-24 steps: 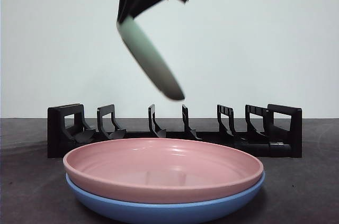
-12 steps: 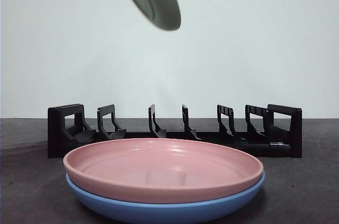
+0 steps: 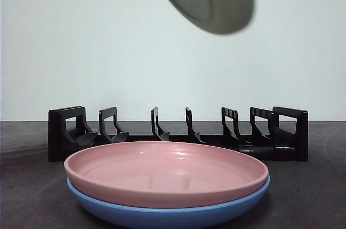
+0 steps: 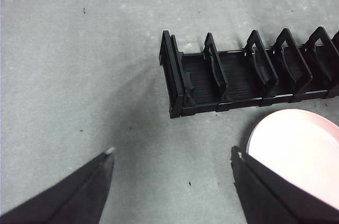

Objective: Place the plate

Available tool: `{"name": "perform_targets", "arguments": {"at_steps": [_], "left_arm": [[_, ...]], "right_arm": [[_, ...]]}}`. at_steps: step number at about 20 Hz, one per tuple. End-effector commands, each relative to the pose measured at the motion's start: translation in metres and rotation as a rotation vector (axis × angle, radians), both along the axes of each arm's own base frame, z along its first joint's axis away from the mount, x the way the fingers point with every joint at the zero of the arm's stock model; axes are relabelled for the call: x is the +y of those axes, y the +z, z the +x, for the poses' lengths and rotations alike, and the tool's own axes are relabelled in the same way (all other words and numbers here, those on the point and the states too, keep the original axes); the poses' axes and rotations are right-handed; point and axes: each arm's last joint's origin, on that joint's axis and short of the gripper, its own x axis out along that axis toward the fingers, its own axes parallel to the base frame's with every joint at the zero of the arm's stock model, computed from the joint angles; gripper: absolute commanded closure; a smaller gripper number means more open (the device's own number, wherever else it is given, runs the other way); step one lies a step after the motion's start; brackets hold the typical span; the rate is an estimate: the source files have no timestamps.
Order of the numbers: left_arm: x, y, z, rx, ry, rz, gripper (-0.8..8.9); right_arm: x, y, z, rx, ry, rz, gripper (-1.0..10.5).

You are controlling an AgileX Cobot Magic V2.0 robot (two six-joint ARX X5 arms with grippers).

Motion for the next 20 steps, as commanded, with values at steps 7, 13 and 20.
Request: {"name": "perform_targets", "arguments": {"at_steps": [7,13,20], "left_arm": [[0.000,0.007,0.000,-0.022,0.019,-0.030,4.70],[0.000,0.007,0.000,-0.022,0.019,-0.030,4.70],[0.000,0.007,0.000,-0.022,0.019,-0.029,4.70]], "right_arm": [[0.013,-0.047,-0.042,0.028,0.171,-0.339,9.4],[0.043,-0.077,-0.035,0.057,0.205,-0.486,9.4],[0.076,-0.118,-0.026,0.090,0.235,-0.620,9.4]]}}
